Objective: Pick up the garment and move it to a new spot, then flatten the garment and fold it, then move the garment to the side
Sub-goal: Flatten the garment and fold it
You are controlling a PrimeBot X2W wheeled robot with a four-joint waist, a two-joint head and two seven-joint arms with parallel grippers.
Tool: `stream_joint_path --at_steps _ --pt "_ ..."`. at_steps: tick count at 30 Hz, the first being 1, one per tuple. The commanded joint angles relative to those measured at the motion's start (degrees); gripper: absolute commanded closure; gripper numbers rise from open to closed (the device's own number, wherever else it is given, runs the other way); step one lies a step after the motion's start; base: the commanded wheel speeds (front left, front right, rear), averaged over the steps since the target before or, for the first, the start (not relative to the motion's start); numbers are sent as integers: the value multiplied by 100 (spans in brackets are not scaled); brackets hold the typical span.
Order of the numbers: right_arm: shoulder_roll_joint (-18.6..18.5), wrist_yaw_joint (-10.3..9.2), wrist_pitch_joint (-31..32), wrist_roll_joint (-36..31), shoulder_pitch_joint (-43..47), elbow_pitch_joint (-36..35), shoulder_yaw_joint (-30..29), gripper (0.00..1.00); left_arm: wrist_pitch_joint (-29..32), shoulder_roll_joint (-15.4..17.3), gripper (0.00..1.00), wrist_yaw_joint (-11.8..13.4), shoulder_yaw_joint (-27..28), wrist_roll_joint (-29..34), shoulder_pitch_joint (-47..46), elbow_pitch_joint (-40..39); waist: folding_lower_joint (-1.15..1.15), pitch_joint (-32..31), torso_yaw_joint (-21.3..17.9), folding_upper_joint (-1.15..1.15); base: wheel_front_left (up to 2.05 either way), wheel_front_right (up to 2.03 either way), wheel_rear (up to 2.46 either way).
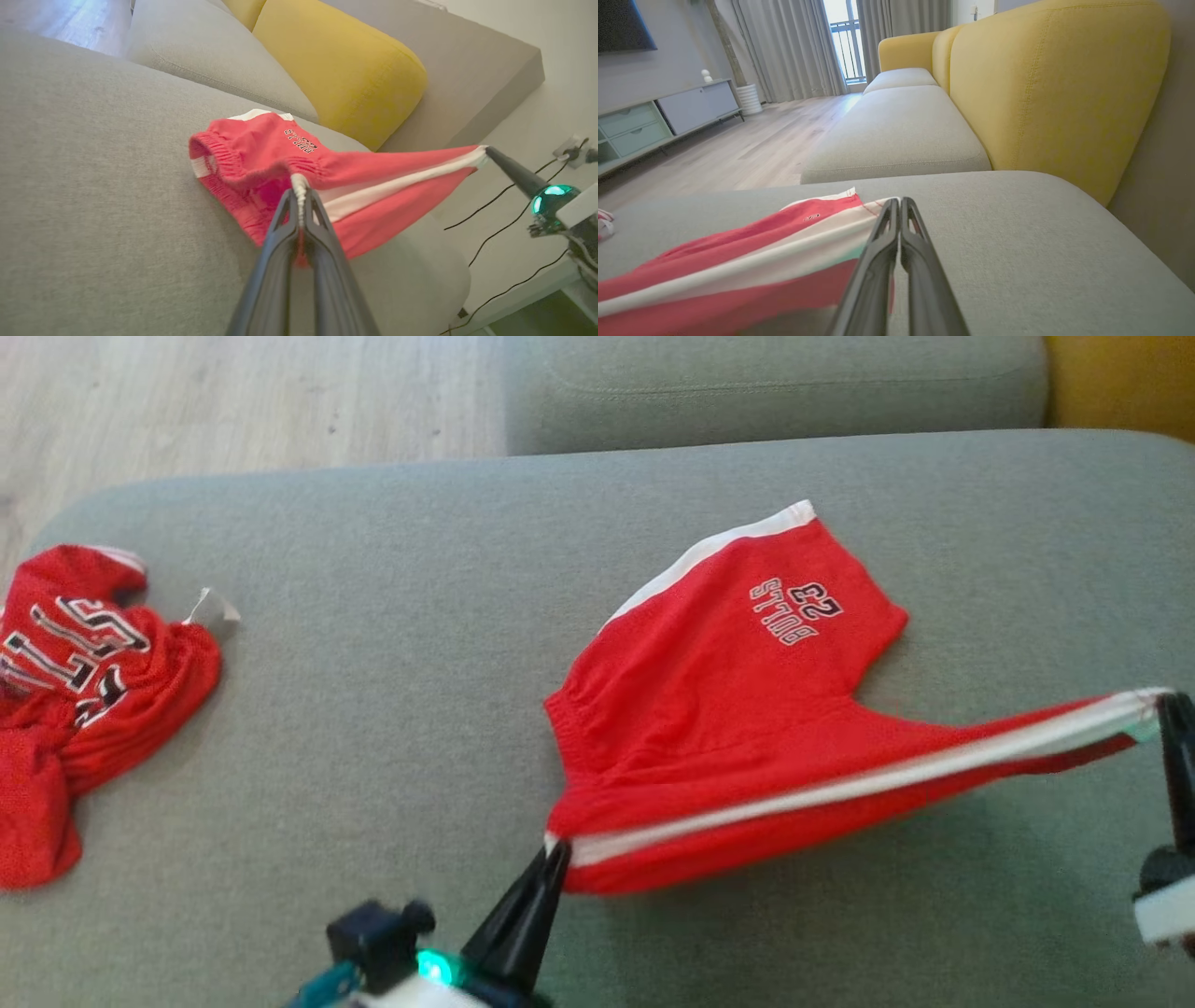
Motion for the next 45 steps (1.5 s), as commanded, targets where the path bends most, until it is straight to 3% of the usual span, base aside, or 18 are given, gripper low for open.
stream_joint_path --at_steps 1,6,11,22,30,31,32,33,34,41,45 --pt "-109 -5 30 28 -452 -81 6 100 60 -161 100 -57 273 -228 -427 -131 1 117 121 0 0 0 0" --pt "-194 -5 17 37 -1239 594 129 100 403 -759 100 -276 463 -983 -1047 165 1 498 390 0 0 0 0" --pt "-385 -5 -82 35 -2258 1265 428 100 505 -1103 100 -429 752 -1434 -1737 588 1 926 584 0 0 0 0" --pt "-654 -5 -29 215 -4282 2863 1395 100 506 -1364 100 -551 883 -1623 -2733 1474 1 1472 931 0 0 0 0" --pt "-613 -5 -89 394 -5050 3848 1943 100 334 -1480 100 -602 856 -1672 -3250 2144 1 1648 1049 0 0 0 0" --pt "-606 -5 -136 418 -5120 3961 2015 96 346 -1488 80 -613 814 -1684 -3295 2225 1 1657 1051 0 0 0 0" --pt "-596 -5 -185 443 -5184 4066 2079 48 334 -1494 71 -625 782 -1683 -3337 2301 1 1662 1050 0 0 0 0" --pt "-580 -5 -235 477 -5240 4159 2141 0 323 -1499 44 -633 766 -1706 -3362 2382 1 1661 1043 0 0 0 0" --pt "-559 -5 -299 520 -5286 4234 2195 0 317 -1503 2 -641 748 -1725 -3381 2457 1 1652 1030 0 0 0 0" --pt "-630 -5 -824 829 -5153 4387 2585 0 -140 -1401 0 -656 603 -1435 -3302 2779 1 1342 879 0 0 0 0" --pt "-790 -5 -1046 986 -4648 4311 2727 0 -443 -1208 0 -305 628 -754 -3000 2731 1 1073 780 0 0 0 0"
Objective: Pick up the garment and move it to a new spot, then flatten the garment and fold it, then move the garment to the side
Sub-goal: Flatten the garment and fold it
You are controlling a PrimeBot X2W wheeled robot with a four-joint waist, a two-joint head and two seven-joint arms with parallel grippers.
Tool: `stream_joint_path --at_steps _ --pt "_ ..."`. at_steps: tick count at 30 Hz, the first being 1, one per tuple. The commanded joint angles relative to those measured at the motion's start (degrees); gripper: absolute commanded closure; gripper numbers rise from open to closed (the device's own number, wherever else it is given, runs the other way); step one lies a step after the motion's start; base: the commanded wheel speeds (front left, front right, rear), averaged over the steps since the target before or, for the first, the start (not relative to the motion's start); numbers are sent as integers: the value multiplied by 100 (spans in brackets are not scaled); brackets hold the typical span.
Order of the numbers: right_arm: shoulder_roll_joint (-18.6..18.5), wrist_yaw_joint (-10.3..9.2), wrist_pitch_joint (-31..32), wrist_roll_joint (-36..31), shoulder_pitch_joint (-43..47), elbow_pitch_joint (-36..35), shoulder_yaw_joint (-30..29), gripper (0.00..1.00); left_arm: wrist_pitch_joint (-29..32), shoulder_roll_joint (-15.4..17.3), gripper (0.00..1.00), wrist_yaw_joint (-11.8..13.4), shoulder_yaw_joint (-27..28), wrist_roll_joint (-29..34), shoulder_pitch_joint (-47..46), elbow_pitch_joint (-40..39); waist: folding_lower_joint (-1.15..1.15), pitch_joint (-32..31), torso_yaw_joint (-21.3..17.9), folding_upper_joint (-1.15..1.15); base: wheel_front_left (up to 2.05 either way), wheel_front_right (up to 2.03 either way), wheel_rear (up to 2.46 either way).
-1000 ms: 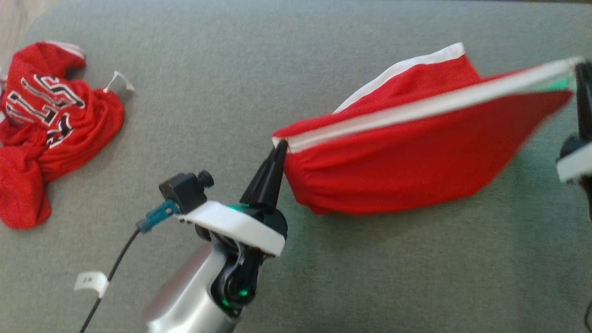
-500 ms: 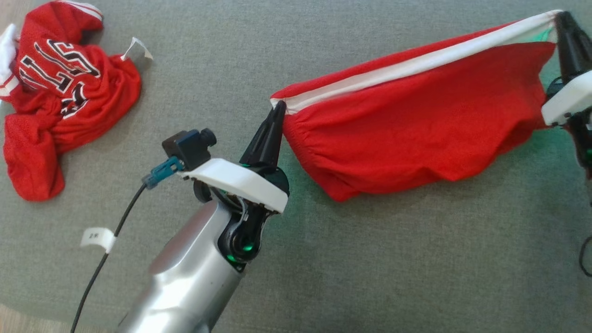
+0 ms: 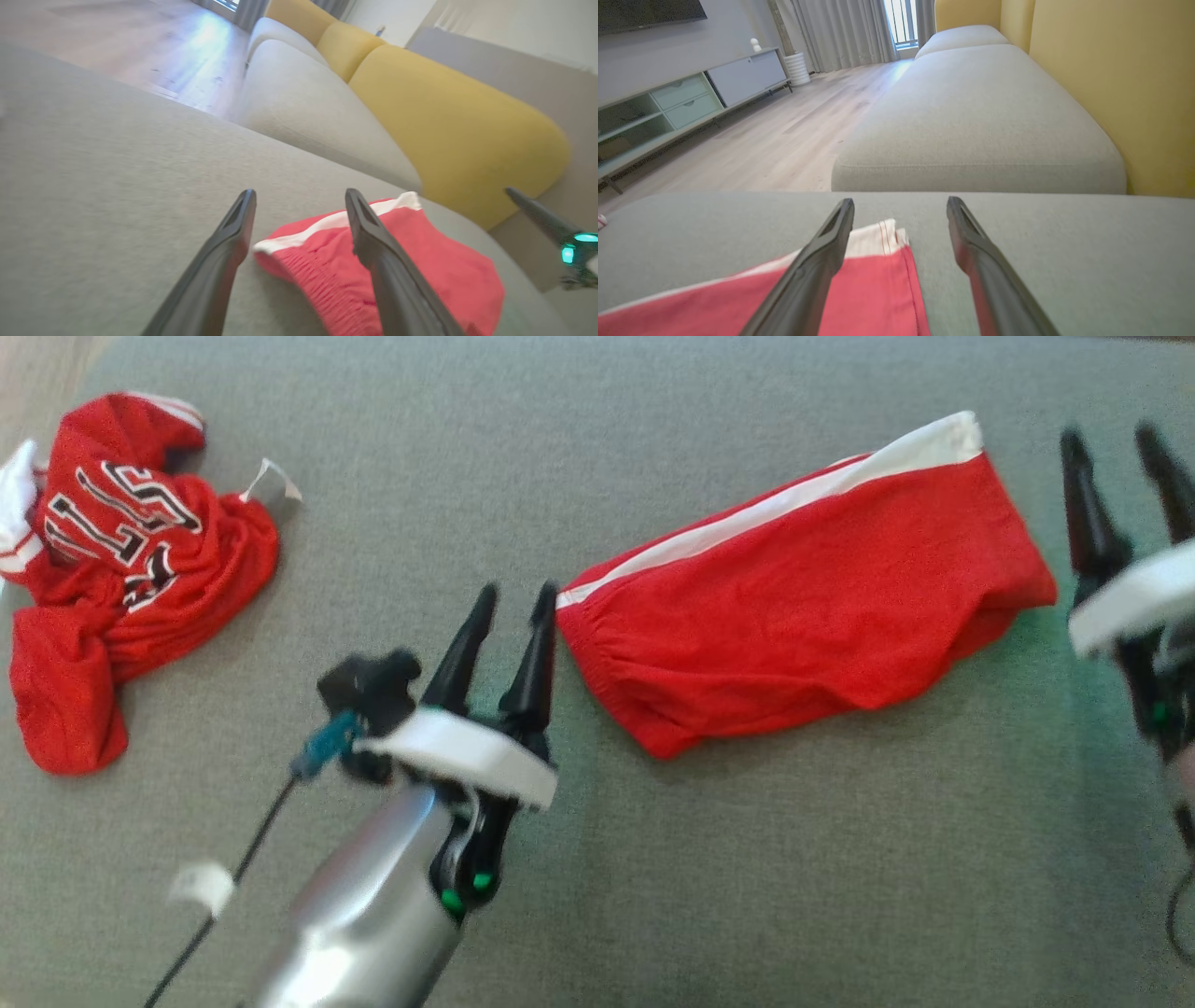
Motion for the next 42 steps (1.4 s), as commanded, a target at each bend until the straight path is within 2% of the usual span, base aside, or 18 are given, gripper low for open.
stream_joint_path --at_steps 1,6,10,11,15,20,30,31,32,33,38,42 --pt "-138 -5 -97 30 249 -142 80 0 -74 176 0 127 190 202 121 -203 1 -155 -80 0 0 0 0" --pt "-126 -5 -269 111 950 -154 46 0 -92 198 0 949 814 1683 1025 -1230 1 -336 -64 0 0 0 0" --pt "-131 -5 -204 153 1211 -89 -106 0 -94 94 0 1402 1076 2940 1894 -2085 1 -316 142 0 0 0 0" --pt "-142 -5 -178 170 1193 -51 -164 0 -94 65 0 1448 1113 3123 2004 -2215 1 -288 208 0 0 0 0" --pt "-247 -5 -39 -3 996 247 -332 0 -94 -69 0 1488 1223 3597 2324 -2581 1 -176 535 0 0 0 0" --pt "-249 -5 86 -313 632 908 -535 0 -95 -146 0 1439 1289 4061 2520 -2654 1 -83 898 0 0 0 0" --pt "-168 -5 315 -511 257 1930 -629 2 -95 -213 0 1313 1408 4160 2669 -2666 1 -45 1203 0 0 0 0" --pt "-160 -5 324 -510 233 1990 -615 37 -95 -215 0 1307 1421 4165 2672 -2670 1 -43 1202 0 0 0 0" --pt "-142 -5 329 -499 216 2031 -591 86 -95 -217 0 1304 1435 4165 2680 -2670 1 -45 1191 0 0 0 0" --pt "-113 -5 350 -469 205 2058 -560 100 -95 -219 0 1303 1454 4159 2691 -2668 1 -50 1165 0 0 0 0" --pt "-60 -5 137 -372 170 2056 -433 100 -95 -223 0 1240 1515 4179 2705 -2614 1 -160 889 0 0 0 0" --pt "-38 -5 -86 -328 236 1979 -300 100 -95 -224 0 1205 1552 4193 2719 -2565 1 -336 523 0 0 0 0"
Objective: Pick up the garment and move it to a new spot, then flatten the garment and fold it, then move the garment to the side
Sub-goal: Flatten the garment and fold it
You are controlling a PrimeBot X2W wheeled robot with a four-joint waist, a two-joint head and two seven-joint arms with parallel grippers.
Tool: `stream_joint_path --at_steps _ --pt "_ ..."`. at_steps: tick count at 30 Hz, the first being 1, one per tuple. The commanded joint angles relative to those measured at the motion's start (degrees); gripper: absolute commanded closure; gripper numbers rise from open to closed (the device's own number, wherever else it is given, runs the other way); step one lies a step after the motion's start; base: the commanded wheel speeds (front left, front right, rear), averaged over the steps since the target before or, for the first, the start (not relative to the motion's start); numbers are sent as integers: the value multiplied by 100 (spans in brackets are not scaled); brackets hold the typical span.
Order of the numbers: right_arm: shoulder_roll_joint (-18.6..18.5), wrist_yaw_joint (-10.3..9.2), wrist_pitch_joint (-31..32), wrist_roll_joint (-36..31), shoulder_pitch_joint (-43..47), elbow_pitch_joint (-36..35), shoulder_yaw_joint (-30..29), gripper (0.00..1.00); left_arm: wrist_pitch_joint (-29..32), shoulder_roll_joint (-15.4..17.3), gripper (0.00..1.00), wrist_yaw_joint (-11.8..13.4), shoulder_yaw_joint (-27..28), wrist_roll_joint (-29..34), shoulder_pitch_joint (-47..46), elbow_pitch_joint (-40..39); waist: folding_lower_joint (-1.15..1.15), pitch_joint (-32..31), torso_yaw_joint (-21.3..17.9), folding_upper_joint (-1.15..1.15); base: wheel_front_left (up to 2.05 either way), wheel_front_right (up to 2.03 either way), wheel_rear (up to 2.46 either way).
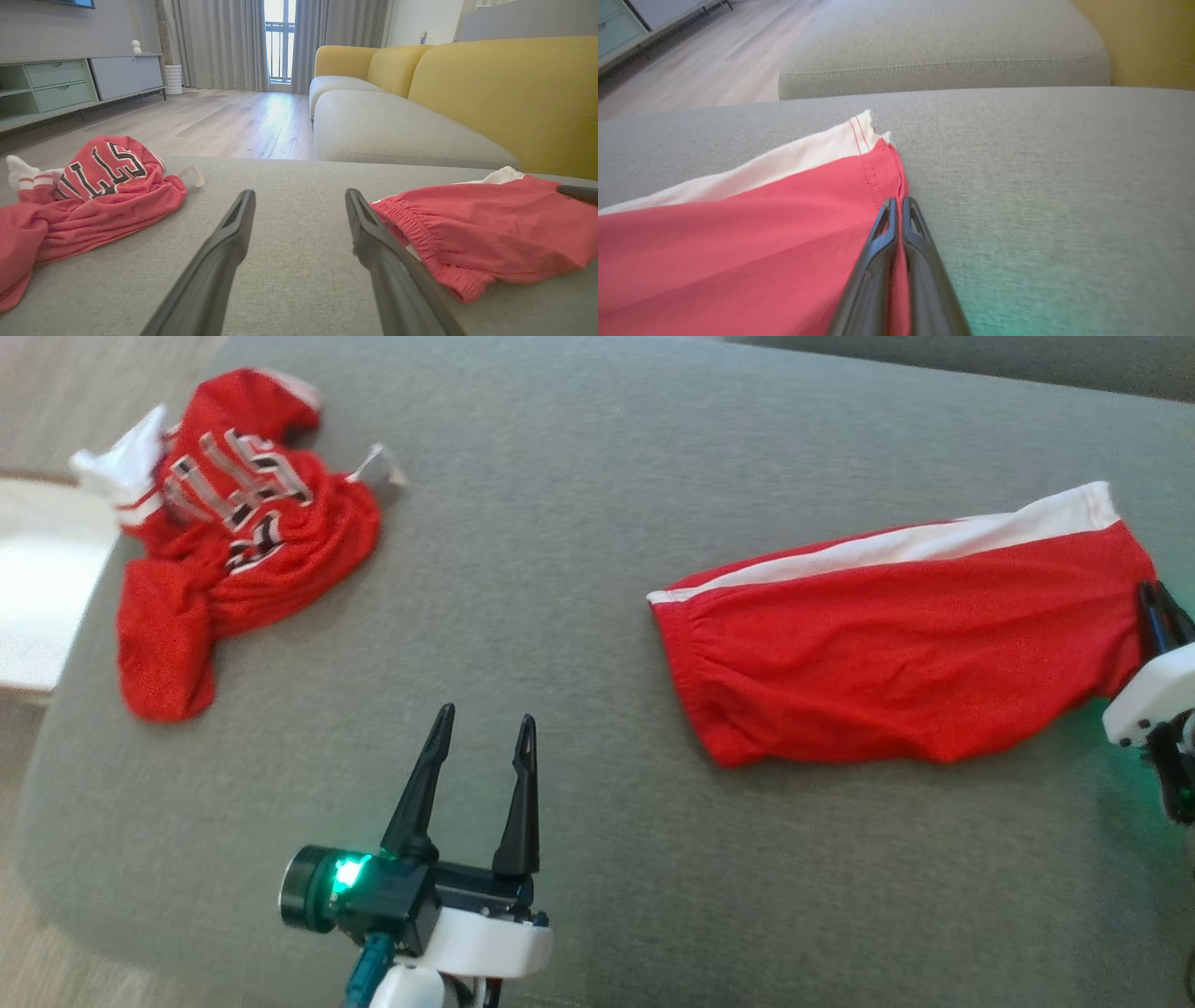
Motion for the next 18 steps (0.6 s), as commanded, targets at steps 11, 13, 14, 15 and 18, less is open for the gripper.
stream_joint_path --at_steps 11,13,14,15,18 --pt "-608 -5 -278 25 603 -88 64 100 -37 -11 0 -155 221 170 61 -32 0 -423 -1265 0 0 0 0" --pt "-662 -5 -282 -3 613 -3 -3 100 -37 -11 0 -193 237 205 56 1 0 -436 -1385 0 0 0 0" --pt "-672 -5 -285 0 605 40 -46 100 -37 -11 0 -211 245 222 49 14 0 -443 -1429 0 0 0 0" --pt "-677 -5 -286 3 594 76 -80 100 -37 -11 0 -225 252 231 42 25 0 -450 -1465 0 0 0 0" --pt "-643 -5 -323 -28 538 175 -143 100 -37 -11 0 -254 254 242 30 66 0 -498 -1535 0 0 0 0"
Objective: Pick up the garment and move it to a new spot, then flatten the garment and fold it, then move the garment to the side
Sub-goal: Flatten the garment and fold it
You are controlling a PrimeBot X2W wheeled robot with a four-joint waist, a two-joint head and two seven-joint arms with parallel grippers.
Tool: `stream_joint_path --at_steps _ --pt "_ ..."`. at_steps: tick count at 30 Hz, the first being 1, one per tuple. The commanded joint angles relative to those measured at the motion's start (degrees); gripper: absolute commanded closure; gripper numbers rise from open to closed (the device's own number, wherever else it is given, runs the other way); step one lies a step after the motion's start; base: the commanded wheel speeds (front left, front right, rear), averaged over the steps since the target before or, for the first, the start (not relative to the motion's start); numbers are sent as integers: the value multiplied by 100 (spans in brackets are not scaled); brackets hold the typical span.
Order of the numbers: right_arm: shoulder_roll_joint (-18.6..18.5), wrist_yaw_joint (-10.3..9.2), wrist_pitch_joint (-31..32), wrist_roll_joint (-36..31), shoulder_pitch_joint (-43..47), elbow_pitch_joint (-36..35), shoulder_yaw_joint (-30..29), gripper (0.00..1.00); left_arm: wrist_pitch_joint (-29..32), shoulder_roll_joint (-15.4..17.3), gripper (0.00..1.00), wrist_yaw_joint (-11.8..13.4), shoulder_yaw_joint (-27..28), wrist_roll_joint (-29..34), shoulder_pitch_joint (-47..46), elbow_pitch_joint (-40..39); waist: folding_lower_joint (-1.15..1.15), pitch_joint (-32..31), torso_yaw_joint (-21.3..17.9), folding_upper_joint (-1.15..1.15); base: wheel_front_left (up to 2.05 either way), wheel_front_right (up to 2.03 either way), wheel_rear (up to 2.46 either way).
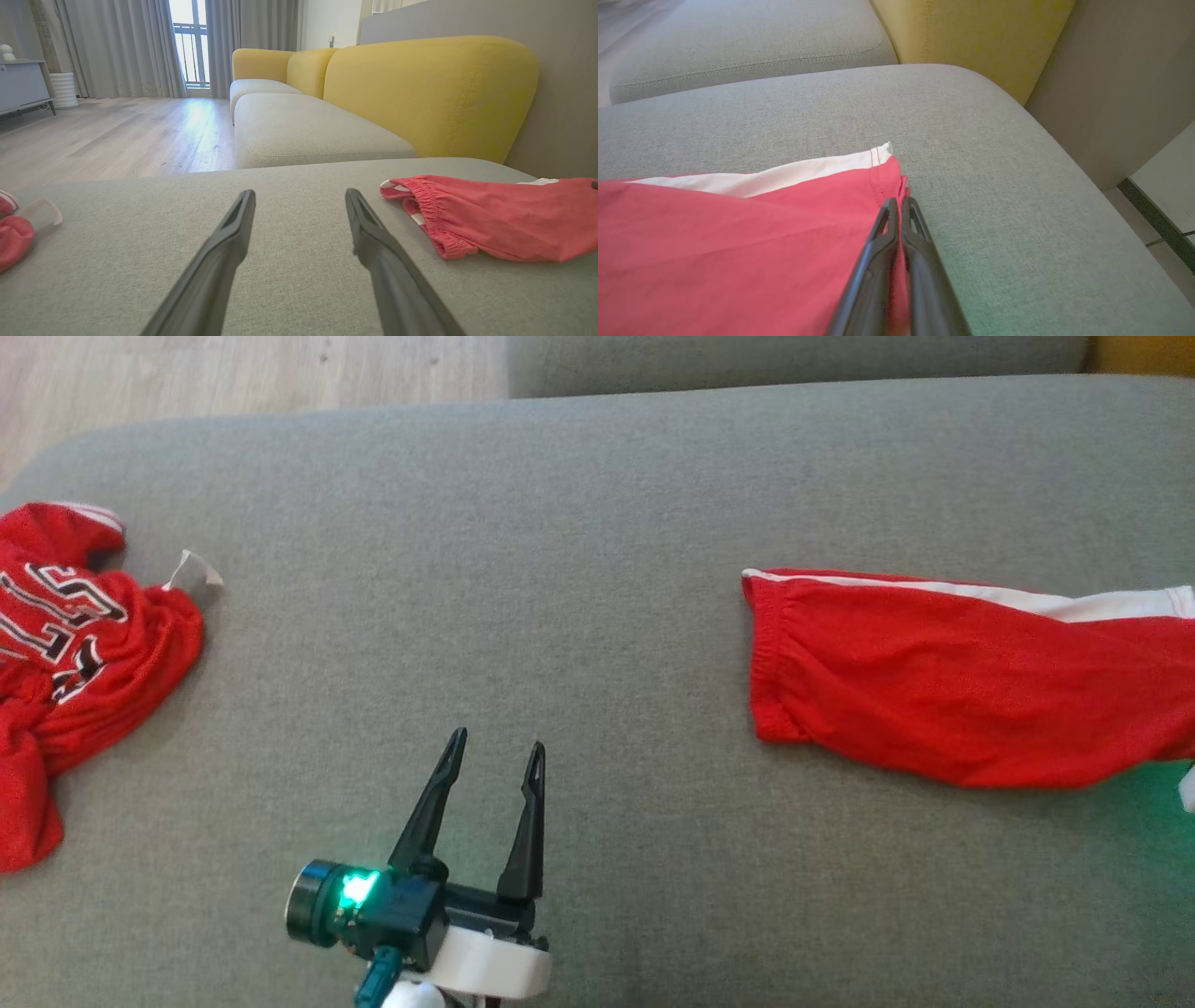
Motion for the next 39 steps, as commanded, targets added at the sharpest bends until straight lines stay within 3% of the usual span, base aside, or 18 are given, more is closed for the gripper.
stream_joint_path --at_steps 1,14,28,29,31,32,35,39 --pt "-125 -5 -124 -58 -78 -88 32 100 -37 -12 0 -16 221 43 -92 -136 0 -70 -54 0 0 0 0" --pt "373 -5 -191 -369 -548 -565 223 100 -37 -12 0 -68 64 -120 95 169 0 -590 82 0 0 0 0" --pt "1601 -5 367 -629 -93 -2058 1030 100 -37 -13 0 -14 -42 -215 334 303 0 -908 639 0 0 0 0" --pt "1719 -5 394 -633 -19 -2142 1073 89 -37 -13 0 -16 -40 -213 340 299 0 -901 655 0 0 0 0" --pt "1948 -5 464 -625 142 -2279 1167 11 -37 -13 0 -20 -54 -214 347 294 0 -886 690 0 0 0 0" --pt "2040 -5 481 -627 218 -2344 1198 0 -37 -13 0 -20 -65 -216 348 294 0 -882 702 0 0 0 0" --pt "2200 -5 465 -599 425 -2597 1225 0 -37 -13 0 -14 -82 -222 357 290 0 -894 711 0 0 0 0" --pt "2074 -5 258 -633 625 -3075 1000 0 -37 -13 0 35 -6 -214 402 243 0 -940 602 0 0 0 0"
